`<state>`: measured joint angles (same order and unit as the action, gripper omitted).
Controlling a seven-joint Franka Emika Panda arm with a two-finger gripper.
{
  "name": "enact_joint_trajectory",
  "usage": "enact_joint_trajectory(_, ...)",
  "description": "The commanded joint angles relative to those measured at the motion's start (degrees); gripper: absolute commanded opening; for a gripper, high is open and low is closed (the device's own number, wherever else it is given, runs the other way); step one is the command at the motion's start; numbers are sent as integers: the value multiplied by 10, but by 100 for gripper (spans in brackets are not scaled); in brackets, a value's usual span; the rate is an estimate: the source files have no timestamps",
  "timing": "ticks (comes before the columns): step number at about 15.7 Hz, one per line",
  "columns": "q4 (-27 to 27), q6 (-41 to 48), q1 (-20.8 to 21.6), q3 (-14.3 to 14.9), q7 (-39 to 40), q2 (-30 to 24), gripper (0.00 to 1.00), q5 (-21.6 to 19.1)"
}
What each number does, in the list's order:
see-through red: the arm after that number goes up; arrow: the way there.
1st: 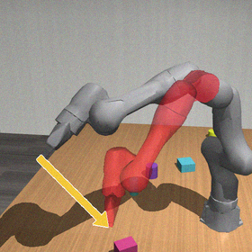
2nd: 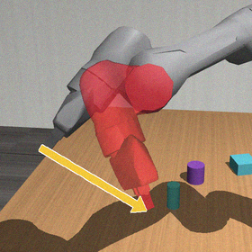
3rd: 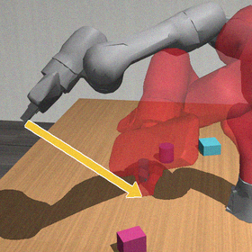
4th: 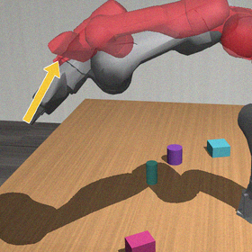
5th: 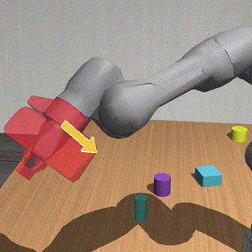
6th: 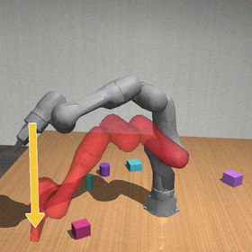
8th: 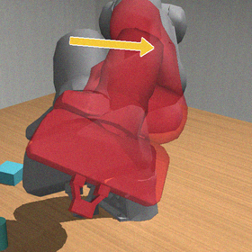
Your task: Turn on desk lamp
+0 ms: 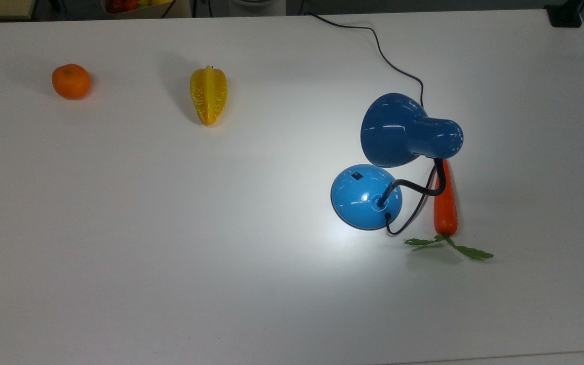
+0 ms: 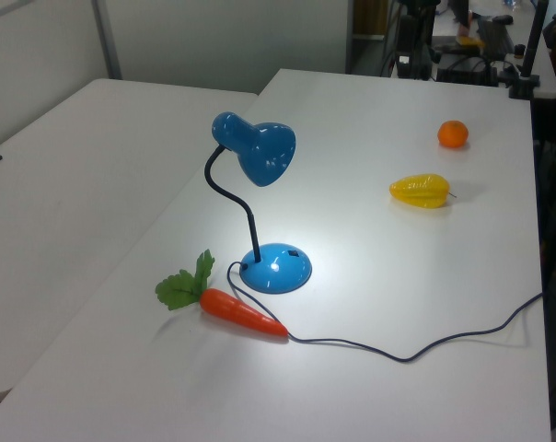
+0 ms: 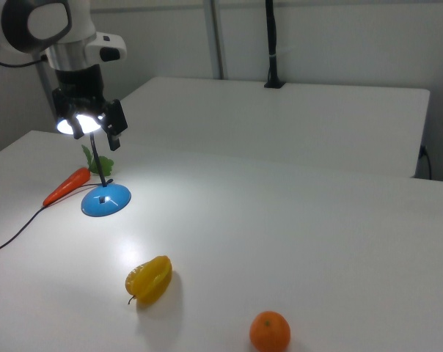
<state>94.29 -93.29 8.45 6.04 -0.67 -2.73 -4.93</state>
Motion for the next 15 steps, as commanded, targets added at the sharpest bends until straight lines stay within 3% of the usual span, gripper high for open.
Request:
enact_joint_trajectory(1, 0, -50, 10, 15, 15, 4, 100, -2)
enact_joint_trajectory(7, 2, -71, 5, 16, 131, 11, 100, 5)
enact_joint_trajectory(15, 2, -69, 9, 18, 133, 9, 100, 8)
